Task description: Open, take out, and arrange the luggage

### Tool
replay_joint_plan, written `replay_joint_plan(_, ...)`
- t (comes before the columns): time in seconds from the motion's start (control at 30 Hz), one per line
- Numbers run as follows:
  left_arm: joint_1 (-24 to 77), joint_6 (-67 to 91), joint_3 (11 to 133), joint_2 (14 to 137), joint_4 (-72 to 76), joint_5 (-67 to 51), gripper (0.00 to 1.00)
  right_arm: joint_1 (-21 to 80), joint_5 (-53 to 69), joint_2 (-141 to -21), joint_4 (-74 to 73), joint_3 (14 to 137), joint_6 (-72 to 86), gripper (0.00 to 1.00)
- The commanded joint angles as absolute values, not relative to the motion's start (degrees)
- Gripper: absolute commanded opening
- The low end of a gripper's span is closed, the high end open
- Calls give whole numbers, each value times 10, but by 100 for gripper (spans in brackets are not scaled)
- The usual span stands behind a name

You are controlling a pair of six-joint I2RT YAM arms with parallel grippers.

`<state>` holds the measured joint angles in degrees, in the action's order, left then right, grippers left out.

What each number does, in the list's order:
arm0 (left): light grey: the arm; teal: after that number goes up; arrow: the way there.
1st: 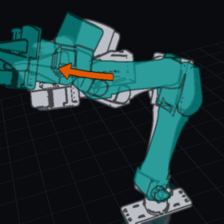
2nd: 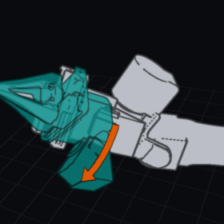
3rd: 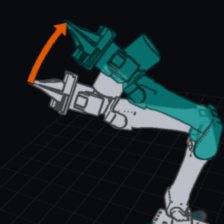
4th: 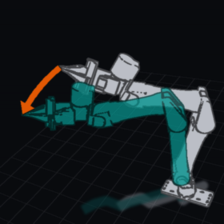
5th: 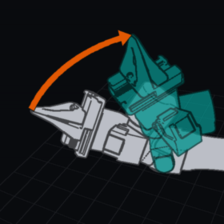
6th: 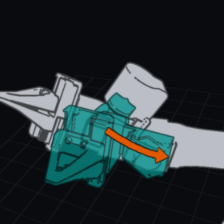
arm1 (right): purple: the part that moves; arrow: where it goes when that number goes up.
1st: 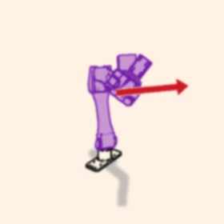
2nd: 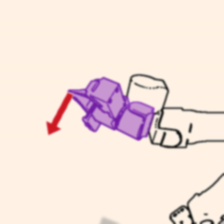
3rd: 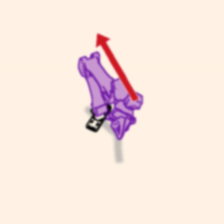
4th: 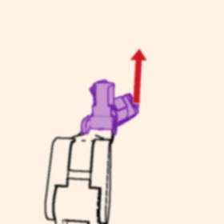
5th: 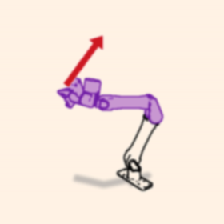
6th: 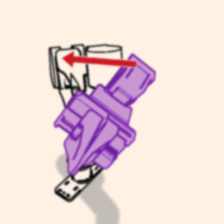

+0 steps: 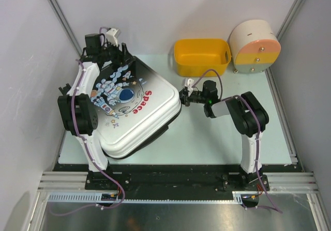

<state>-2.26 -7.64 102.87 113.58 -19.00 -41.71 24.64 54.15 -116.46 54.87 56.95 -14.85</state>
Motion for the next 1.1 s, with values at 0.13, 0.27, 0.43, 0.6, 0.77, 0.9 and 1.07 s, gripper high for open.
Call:
replay_joint_plan(0.13,7,-127,1005,1129,-396,-443,99,270,459,-1158,643,632,-113,19)
replay_joint_plan(0.27,-17,-115,1043,1078,-398,-415,100,234,425,-1093,490,630,-145,48)
replay_joint_plan(0.43,-84,-104,1049,1009,-404,-375,100,197,398,-997,275,630,-199,63)
replay_joint_plan(0.6,-159,-124,1008,974,-405,-340,100,192,345,-897,67,612,-174,71)
replay_joint_plan(0.77,-201,-145,987,992,-404,-344,100,212,340,-803,-41,540,-71,68)
replay_joint_plan(0.9,-210,-161,970,1005,-406,-367,99,278,351,-726,-40,456,2,70)
replay_joint_plan(1.07,-211,-182,919,993,-406,-373,93,384,308,-728,47,415,108,72)
